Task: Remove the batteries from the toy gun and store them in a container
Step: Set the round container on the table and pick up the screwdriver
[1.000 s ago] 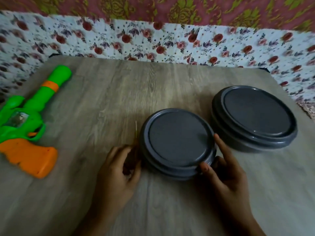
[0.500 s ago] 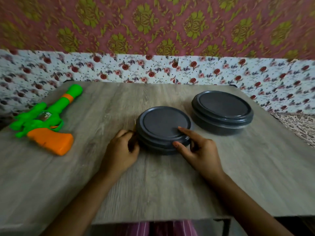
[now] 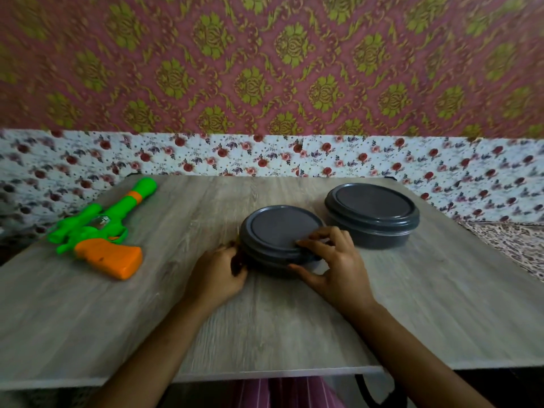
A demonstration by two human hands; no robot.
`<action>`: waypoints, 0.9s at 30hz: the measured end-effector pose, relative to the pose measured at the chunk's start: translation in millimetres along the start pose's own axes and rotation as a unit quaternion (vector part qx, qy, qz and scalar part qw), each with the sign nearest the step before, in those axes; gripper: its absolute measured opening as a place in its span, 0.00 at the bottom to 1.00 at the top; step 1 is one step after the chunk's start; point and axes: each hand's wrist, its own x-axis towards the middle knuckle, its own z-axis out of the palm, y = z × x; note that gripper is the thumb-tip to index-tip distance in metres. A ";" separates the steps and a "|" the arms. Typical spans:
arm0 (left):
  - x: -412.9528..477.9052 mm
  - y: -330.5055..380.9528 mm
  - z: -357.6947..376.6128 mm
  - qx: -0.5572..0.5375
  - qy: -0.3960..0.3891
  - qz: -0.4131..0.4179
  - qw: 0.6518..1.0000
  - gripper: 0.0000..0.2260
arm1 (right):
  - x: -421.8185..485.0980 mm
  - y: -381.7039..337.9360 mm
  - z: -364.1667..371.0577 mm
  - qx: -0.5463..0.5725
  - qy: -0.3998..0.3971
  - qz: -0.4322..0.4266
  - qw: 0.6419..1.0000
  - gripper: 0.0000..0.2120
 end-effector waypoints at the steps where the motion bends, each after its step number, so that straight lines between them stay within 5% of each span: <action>1: -0.4 0.8 -0.2 0.000 -0.002 -0.004 1.000 0.13 | -0.4 -0.1 0.3 0.003 -0.005 -0.006 1.000 0.20; 16: 0.2 0.7 1.9 0.002 -0.021 -0.022 1.000 0.08 | 20.6 2.9 4.8 -0.053 -0.052 -0.008 0.997 0.16; 27: 5.0 1.5 -2.2 0.081 -0.051 0.005 0.995 0.25 | 137.9 20.9 73.2 -0.081 -0.216 0.065 0.971 0.13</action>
